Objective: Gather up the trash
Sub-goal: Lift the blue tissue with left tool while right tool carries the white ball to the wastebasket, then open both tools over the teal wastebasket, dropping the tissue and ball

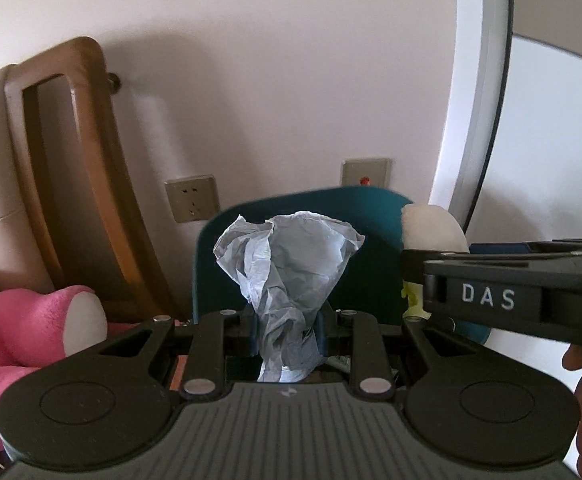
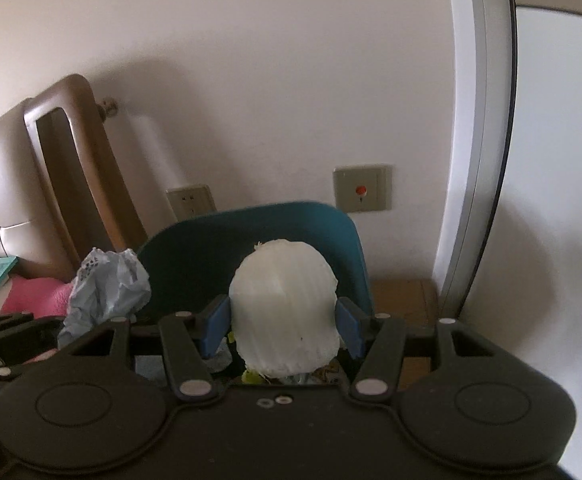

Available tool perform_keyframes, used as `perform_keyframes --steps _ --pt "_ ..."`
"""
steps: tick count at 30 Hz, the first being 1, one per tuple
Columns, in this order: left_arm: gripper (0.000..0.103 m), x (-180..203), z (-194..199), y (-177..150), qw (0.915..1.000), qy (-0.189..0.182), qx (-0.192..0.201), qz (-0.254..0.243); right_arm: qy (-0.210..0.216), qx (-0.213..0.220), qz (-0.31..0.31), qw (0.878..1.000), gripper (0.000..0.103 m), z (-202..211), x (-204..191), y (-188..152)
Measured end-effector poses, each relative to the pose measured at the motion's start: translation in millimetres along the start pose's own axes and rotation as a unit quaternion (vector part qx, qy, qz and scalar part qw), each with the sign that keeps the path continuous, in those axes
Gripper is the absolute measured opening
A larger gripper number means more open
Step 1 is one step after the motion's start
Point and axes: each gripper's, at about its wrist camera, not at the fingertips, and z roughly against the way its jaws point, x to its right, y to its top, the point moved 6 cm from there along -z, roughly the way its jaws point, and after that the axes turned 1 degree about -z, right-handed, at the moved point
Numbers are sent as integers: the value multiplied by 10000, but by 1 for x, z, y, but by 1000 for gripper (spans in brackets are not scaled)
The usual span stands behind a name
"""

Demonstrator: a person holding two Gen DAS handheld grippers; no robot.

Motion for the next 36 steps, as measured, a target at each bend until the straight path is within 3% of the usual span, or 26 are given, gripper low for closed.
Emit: perform_keyframes --steps 10,16,21,24,26,36 --pt "25 7 -29 -9 9991 -30 -419 -60 -218 -306 -45 9993 57 -17 10 -14" --pt "25 9 -44 -20 9969 -145 -771 58 -288 -213 184 9992 57 -16 6 -14" --pt "26 6 -49 -30 9949 -175 -971 194 -207 -111 -9 9997 57 -8 11 -13" --pt "40 7 -47 -30 9946 -237 -970 268 -145 -8 -115 9998 57 1 13 -11" --pt "70 7 -45 -30 9952 -228 -902 302 -95 78 -181 9998 57 8 15 -10" --pt "73 8 -12 -28 9976 -257 -508 391 116 582 -121 9982 57 61 11 -15"
